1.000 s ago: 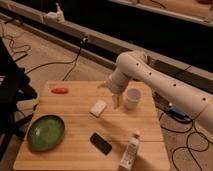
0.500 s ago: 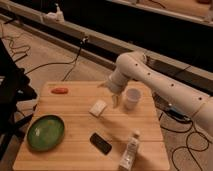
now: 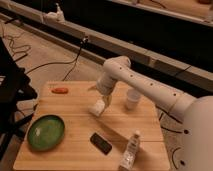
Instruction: Wipe the white sponge on the table
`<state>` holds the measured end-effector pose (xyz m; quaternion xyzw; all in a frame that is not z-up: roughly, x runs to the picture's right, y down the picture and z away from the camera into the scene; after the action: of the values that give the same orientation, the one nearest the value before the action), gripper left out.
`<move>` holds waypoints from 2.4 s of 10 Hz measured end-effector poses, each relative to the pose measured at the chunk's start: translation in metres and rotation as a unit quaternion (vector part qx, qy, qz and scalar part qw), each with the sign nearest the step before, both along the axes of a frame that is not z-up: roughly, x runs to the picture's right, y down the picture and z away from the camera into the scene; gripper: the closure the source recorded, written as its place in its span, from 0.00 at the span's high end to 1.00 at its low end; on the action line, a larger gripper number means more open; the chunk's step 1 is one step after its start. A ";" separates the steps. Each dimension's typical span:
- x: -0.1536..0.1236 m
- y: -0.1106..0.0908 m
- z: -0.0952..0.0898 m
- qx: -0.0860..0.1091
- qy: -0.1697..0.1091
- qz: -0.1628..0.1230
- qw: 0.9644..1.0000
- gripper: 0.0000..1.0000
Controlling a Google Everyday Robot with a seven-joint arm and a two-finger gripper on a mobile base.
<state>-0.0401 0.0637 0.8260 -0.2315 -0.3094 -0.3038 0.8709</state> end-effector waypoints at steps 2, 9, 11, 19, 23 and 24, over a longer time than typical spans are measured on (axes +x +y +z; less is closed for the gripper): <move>-0.013 0.015 0.021 -0.016 -0.012 -0.014 1.000 0.80; -0.008 0.064 0.093 -0.119 -0.010 -0.021 0.993 0.67; 0.001 0.060 0.104 -0.127 -0.007 0.008 0.992 0.46; 0.024 0.046 0.079 -0.085 -0.009 0.030 0.996 0.00; 0.044 0.069 0.063 -0.098 0.009 0.031 0.995 0.00; 0.056 0.072 0.059 -0.100 0.021 0.036 0.994 0.00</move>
<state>0.0158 0.1355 0.8854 -0.3128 -0.3277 -0.2350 0.8599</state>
